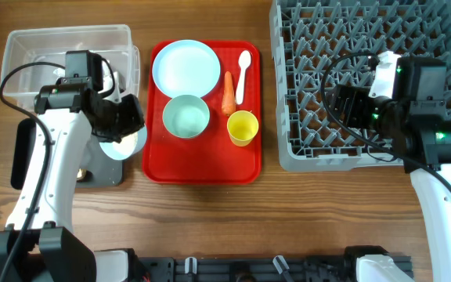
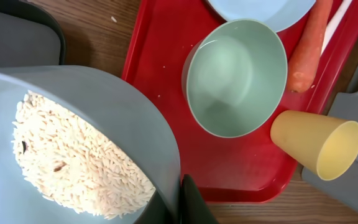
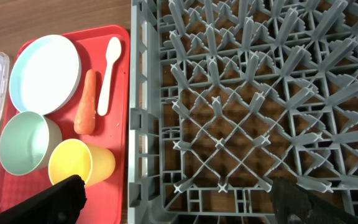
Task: Sort waste into correct bins and load items into the dishwasher rack
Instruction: 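Carry the white bowl over the black tray and tip out the rice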
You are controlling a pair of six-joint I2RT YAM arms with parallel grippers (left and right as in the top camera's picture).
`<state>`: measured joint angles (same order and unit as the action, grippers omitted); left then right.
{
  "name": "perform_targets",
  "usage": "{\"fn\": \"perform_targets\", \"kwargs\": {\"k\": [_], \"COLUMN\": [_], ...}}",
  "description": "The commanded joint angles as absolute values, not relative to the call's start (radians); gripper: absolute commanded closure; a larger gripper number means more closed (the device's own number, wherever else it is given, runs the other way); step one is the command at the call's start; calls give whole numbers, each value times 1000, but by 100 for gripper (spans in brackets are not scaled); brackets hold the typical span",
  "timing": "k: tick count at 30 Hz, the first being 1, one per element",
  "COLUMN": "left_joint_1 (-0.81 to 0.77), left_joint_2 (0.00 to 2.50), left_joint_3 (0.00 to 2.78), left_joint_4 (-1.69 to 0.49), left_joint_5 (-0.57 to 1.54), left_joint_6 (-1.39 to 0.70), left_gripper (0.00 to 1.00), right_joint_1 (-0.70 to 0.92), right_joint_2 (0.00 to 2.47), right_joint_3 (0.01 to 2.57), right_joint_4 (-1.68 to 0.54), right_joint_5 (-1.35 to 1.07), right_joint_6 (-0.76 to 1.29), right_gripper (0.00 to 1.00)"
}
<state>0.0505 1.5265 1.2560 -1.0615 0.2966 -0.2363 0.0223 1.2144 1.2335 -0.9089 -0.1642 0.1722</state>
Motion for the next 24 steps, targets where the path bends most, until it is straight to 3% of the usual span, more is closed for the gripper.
{"fn": "perform_targets", "kwargs": {"k": [1,10,17,24], "left_joint_1": [73,204,450,686], "left_joint_2": [1505,1512,1526,1560], "left_joint_3": [1278,1278,1277,1276], "left_joint_4": [-1048,-1001,-1003,-1019], "left_joint_5": [352,548,775,858], "left_joint_6": [-208,-159,-3,115], "left_gripper": [96,96,96,96], "right_joint_1": [19,19,19,19], "right_joint_2": [1220,1220,1220,1220], "right_joint_3": [1251,1251,1251,1251], "right_joint_4": [-906,-906,-906,-897], "right_joint_5": [-172,-171,-172,-172], "right_joint_6": [183,182,183,183], "right_gripper": [3,2,2,2]}}
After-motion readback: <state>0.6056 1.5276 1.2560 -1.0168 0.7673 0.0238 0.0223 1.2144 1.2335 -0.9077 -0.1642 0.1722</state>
